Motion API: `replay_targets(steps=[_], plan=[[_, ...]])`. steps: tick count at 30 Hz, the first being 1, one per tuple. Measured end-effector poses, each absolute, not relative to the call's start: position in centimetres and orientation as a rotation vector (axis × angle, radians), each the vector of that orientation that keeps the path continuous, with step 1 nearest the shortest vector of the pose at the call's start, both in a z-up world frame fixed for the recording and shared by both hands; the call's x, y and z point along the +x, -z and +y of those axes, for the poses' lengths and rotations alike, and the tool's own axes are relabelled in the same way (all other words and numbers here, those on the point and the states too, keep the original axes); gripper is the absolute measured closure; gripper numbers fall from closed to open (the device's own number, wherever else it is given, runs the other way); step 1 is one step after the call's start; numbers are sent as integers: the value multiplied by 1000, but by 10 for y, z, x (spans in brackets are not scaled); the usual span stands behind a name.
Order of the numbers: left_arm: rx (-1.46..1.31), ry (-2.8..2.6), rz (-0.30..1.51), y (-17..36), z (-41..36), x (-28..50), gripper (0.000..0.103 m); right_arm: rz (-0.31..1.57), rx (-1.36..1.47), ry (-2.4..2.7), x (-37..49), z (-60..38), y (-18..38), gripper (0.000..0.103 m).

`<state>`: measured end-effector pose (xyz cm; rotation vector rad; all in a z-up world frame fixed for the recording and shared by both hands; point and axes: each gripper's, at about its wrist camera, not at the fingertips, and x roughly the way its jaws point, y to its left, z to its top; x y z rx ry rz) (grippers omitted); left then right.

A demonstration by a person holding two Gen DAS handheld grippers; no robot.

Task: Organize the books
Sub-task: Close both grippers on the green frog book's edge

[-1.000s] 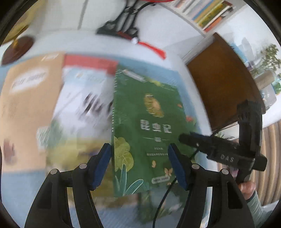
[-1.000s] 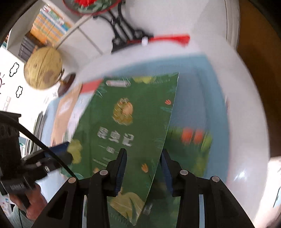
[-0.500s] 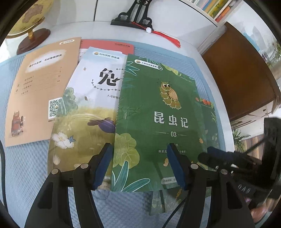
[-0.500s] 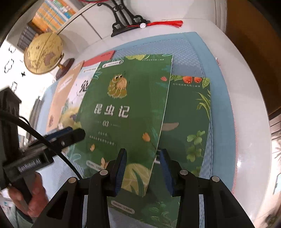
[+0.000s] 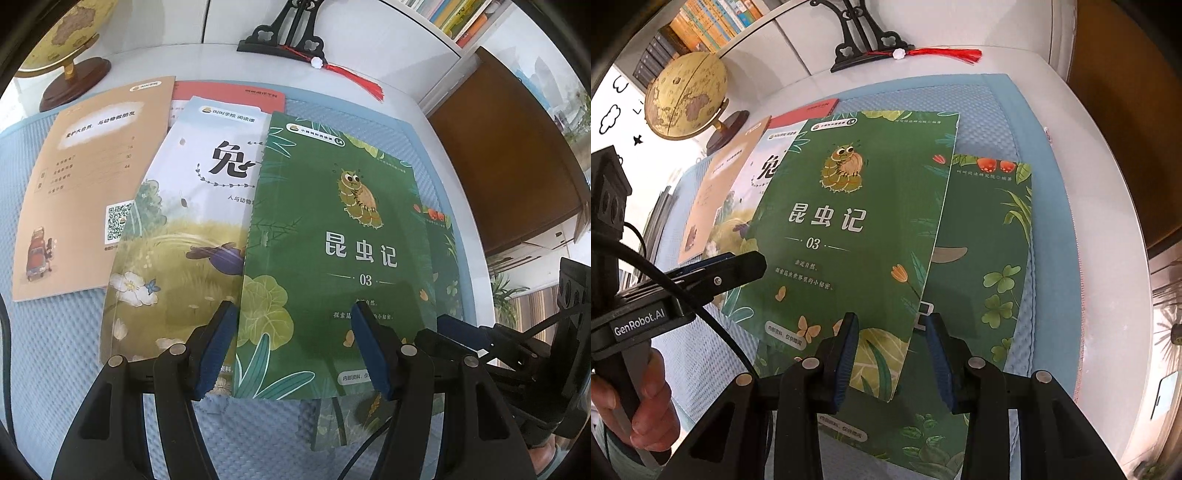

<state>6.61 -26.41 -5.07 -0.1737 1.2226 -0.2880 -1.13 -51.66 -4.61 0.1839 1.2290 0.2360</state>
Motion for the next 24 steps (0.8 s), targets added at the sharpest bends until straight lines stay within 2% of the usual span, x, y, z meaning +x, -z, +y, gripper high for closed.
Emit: replay_targets(steps=[7,10,14,16,18,20,24], plan=[[-155,280,1219,54,-268,67,42,1222,154,-232,-12,-510,45,65],[-154,284,1202,49,-268,65,50,1214,135,-228,-13,-506,44,65],[-398,475,1109,19,-245,59,52,1195,129,-199,-13,-514,44,65],[-471,533,1090,14,-240,60,57,1195,175,-223,-13,-522,44,65],[-482,527,1096,20,-239,65,60,1195,198,-235,-12,-526,44,65],[-449,476,1113,32,-240,70,69,1190,193,-227,-12,-527,44,65],[-505,438,1153,51,-230,80,73,1174,176,-196,-13,-526,43,63]])
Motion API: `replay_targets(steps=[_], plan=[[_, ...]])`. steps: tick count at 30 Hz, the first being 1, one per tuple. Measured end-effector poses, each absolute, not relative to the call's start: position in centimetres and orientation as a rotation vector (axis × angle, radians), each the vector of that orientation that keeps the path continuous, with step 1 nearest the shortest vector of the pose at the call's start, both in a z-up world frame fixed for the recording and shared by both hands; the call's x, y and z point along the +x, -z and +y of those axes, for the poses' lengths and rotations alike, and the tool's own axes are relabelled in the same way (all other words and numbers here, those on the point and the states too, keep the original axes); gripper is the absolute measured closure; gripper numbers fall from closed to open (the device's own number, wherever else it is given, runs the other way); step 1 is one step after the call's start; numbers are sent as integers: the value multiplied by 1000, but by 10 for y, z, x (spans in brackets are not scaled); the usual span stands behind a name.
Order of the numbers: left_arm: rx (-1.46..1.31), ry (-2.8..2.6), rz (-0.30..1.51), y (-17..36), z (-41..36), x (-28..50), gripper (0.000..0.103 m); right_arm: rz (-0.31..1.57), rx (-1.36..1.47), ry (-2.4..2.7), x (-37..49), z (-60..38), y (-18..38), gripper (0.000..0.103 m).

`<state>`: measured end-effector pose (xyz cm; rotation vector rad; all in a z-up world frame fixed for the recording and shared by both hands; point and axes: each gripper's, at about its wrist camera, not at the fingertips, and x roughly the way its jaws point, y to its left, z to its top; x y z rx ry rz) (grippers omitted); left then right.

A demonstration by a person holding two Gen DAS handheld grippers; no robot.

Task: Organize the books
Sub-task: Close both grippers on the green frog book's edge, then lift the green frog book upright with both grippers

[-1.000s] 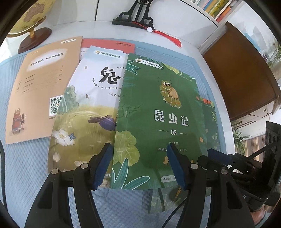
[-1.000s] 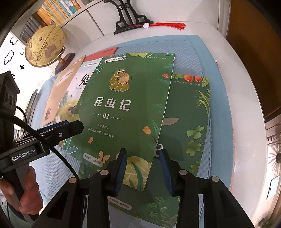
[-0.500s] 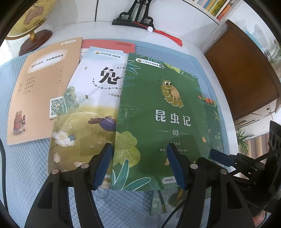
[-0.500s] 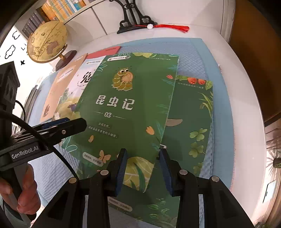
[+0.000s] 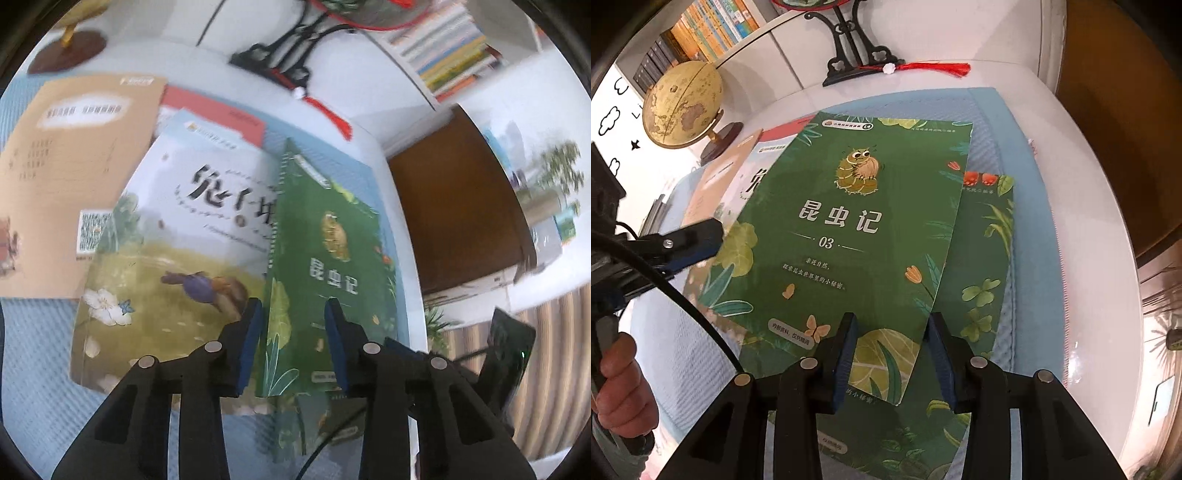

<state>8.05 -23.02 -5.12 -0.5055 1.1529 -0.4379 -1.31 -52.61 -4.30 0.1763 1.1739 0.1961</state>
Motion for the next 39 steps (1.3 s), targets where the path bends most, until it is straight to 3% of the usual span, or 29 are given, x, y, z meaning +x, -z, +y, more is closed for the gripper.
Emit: replay_targets(steps=[6,14,20,24,26,27,31,35,39], plan=[[-564,391,1222,75,-227,88,73,1166,188,-199,-14,-527,42,63],[-273,349,1223,61,-264,84,69,1177,237,-204,-14,-532,41,64],[-624,601,1154,43,-242,82,70,1168,266,-187,-14,-544,41,64],[-517,562,1180,48,-255,87,70,1170,323,-204,-13,-550,42,63],[-471,526,1235,66,-265,92,88,1167,313,-201,-14,-548,42,63],[-462,524,1263,76,-271,93,92,1168,308,-199,-14,-547,42,63],[-480,531,1254,78,-286,96,94,1171,313,-201,-15,-547,41,63],[-696,634,1271,70,-276,103,95,1221,389,-218,-12,-560,40,64],[-865,706,1279,72,-267,112,95,1221,602,-279,-14,-591,41,37]])
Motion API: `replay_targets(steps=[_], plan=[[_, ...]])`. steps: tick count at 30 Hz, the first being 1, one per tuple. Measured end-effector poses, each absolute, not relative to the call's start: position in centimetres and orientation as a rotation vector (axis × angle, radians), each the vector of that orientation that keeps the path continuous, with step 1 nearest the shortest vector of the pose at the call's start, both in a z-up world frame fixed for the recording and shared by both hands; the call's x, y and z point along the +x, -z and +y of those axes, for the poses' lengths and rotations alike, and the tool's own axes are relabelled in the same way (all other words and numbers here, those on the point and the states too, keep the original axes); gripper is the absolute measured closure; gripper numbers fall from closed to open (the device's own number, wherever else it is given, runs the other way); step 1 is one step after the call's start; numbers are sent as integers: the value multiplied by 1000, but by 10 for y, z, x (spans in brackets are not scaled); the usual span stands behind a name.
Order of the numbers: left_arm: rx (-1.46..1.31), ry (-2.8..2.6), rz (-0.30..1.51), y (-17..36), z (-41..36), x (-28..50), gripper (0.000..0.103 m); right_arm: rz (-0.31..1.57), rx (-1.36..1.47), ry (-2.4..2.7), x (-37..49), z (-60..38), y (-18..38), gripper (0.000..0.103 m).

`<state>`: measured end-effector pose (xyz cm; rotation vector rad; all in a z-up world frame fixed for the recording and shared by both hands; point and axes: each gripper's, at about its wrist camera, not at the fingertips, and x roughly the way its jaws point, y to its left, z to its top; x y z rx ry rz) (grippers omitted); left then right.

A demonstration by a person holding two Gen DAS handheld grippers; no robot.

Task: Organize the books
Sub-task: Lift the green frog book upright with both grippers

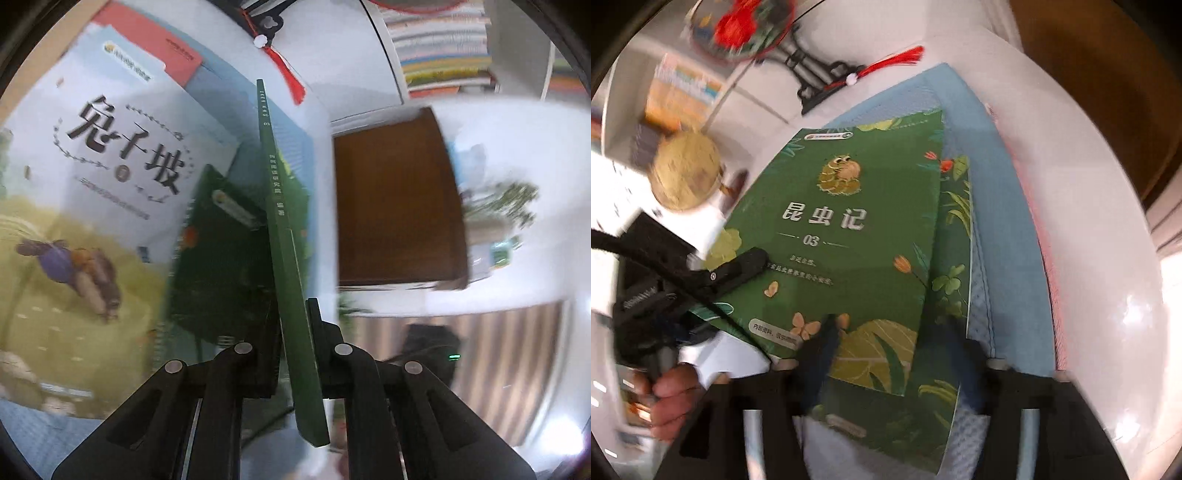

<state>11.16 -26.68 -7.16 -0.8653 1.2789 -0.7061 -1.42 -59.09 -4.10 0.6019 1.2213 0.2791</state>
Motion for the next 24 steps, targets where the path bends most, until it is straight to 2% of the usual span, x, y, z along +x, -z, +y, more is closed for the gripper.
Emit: replay_targets(steps=[7,9,11,14,15,24], plan=[[-959,730,1319,78,-259,109,95,1182,933,-439,-5,-605,66,38],[-927,717,1327,78,-258,106,95,1178,1008,-463,1,-599,74,51],[-904,701,1330,77,-254,106,95,1170,1025,-446,3,-597,77,58],[-881,685,1335,78,-248,103,95,1156,976,-450,3,-594,67,73],[-866,683,1338,77,-249,102,95,1149,936,-444,2,-592,59,75],[-637,662,1282,42,-246,75,94,1103,442,-391,-3,-540,-3,75]])
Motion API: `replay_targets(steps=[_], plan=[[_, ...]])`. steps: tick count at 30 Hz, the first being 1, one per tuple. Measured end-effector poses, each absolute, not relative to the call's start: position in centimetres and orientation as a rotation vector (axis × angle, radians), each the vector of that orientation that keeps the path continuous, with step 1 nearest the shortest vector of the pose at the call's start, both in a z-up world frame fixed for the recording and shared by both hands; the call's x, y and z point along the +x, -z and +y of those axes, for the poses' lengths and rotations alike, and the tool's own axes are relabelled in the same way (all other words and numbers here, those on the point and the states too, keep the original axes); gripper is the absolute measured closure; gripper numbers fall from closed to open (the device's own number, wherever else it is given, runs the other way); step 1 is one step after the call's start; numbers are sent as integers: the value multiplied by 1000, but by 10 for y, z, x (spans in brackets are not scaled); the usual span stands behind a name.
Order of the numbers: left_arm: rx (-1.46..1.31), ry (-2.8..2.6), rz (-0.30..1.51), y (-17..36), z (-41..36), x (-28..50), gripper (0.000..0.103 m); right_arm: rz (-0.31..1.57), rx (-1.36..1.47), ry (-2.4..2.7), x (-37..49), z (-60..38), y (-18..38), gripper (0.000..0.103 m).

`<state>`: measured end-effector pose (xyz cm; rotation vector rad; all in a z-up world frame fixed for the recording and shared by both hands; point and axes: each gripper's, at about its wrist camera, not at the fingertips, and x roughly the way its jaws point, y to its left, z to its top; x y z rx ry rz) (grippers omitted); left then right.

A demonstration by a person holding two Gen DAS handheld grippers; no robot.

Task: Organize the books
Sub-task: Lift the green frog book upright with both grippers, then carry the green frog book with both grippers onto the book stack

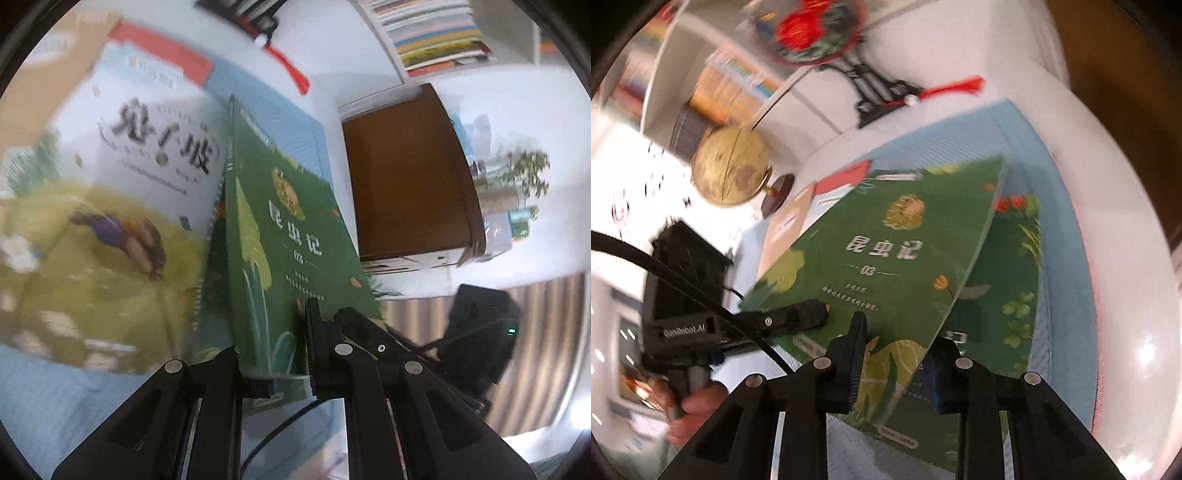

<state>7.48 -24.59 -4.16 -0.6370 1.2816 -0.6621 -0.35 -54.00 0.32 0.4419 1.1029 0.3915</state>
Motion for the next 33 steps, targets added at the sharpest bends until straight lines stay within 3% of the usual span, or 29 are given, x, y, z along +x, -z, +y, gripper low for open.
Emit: replay_targets(steps=[15,23,33], plan=[[-574,654,1142,-14,-154,41,94,1000,177,-432,-35,-434,-64,76],[-613,507,1010,-49,-14,20,94,934,83,-572,-29,-300,-99,76],[-650,219,931,-41,176,-1,94,944,45,-818,2,-81,-77,76]])
